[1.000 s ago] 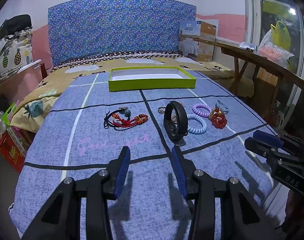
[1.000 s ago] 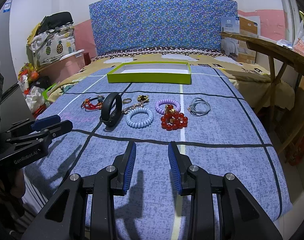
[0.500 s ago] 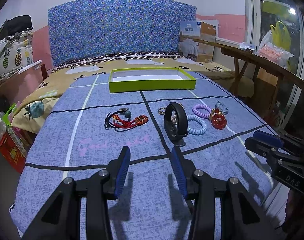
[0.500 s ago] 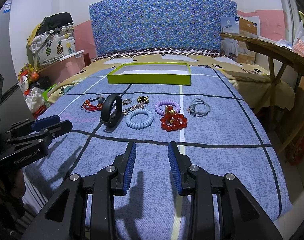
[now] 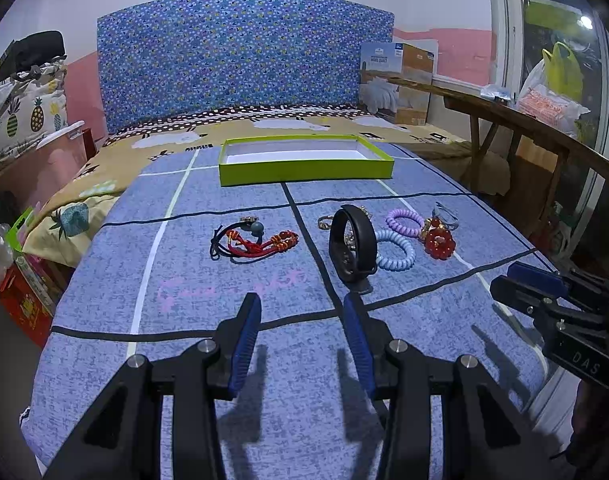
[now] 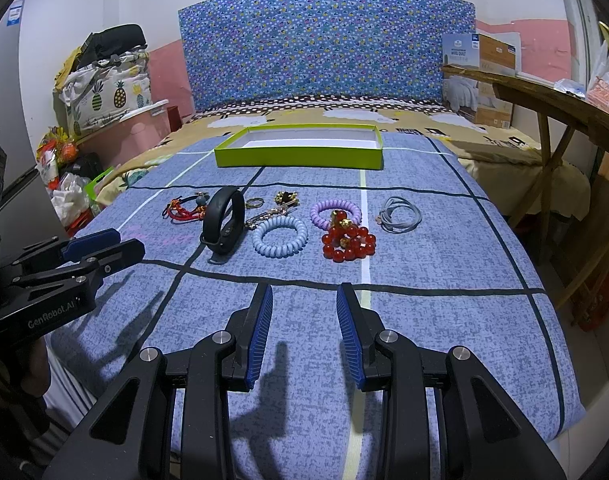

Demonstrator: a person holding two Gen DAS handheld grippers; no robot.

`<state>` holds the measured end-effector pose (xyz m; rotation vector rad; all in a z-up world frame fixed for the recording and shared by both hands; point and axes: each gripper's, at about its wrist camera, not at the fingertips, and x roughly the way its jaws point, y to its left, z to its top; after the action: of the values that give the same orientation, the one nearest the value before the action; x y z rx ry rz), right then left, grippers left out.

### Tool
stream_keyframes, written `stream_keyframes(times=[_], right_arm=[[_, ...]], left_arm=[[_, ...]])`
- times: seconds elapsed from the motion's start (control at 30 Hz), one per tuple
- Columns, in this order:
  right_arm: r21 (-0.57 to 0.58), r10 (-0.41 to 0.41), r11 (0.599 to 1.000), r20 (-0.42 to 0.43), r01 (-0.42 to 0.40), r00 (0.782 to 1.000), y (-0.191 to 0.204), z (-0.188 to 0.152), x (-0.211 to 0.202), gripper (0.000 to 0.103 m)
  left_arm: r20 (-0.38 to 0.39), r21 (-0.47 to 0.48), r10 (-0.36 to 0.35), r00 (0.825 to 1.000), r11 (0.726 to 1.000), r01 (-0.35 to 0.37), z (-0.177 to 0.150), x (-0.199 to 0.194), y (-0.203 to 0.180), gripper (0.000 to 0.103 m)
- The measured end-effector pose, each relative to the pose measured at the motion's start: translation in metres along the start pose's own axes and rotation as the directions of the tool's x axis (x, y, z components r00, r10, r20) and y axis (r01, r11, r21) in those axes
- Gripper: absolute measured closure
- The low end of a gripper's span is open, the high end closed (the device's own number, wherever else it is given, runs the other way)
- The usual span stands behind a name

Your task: Organize jewelry

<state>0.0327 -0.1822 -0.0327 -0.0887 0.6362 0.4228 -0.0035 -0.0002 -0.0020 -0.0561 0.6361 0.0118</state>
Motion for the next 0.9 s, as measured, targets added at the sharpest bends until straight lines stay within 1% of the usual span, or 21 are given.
stream_keyframes(times=[0.9], right_arm=[[-0.002, 0.004, 1.0, -0.005, -0.004, 1.0, -0.0001, 0.0015, 0.0004, 0.069]], left_arm=[[-0.019, 0.003, -0.006, 1.0, 1.0, 0.006, 0.0022, 0.0049, -0.0029, 0.058]])
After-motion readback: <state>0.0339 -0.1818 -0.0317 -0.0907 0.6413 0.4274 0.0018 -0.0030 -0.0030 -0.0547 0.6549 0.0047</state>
